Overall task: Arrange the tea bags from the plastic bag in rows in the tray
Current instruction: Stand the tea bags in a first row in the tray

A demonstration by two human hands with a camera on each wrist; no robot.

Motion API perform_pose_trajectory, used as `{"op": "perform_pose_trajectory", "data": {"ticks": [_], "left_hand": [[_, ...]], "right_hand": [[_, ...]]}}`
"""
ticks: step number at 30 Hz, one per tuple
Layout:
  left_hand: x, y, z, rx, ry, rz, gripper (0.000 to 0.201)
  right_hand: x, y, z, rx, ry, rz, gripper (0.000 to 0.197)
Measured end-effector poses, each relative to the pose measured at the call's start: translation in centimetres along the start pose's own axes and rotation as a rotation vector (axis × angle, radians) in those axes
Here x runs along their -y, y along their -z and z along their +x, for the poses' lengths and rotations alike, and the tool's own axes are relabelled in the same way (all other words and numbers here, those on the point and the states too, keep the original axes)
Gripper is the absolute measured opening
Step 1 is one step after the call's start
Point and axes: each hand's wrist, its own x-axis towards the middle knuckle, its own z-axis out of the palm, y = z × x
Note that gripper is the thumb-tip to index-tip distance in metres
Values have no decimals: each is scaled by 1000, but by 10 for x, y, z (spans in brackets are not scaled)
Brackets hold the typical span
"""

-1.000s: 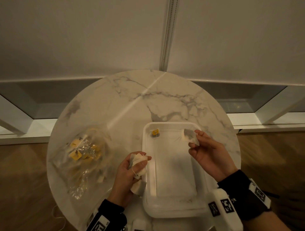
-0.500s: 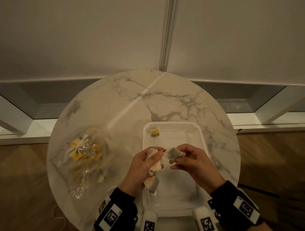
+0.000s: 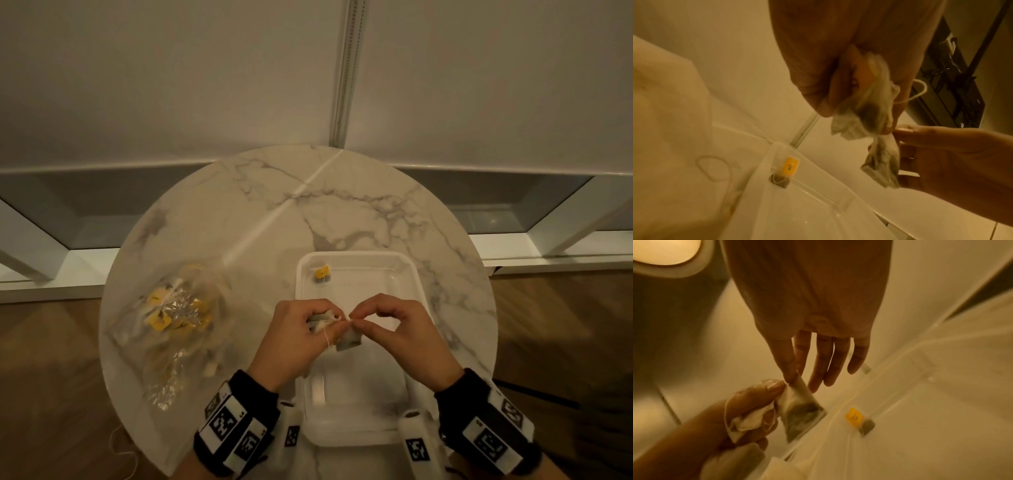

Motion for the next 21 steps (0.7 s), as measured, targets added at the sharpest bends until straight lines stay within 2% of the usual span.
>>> {"op": "perform_pose_trajectory", "data": {"ticks": [3,6,8,14,18,20,21], "left_hand": [[2,2,1,-74,1,-8,7],[4,7,1,-199,43,-112,9],[3,11,0,-233,46,-144,9],[-5,-3,-11,-164,29,-99,9],[-2,-16,-18,-132,71,-16,38],[-1,-19,-20,-121,73,-13,41],[1,-19,-19,-122,62,-20,35]], "right_hand": [[0,5,4,-48,24,-64,10],[2,13,7,-72,-59,99,10],[2,15,8,-123,-43,100,11],[6,5,12,-142,-76,201,11],[15,-5,13,-117,-97,260,8],[19,-7,15,-64,-124,288,7],[21,-6,16,-24,-135,280,6]]}}
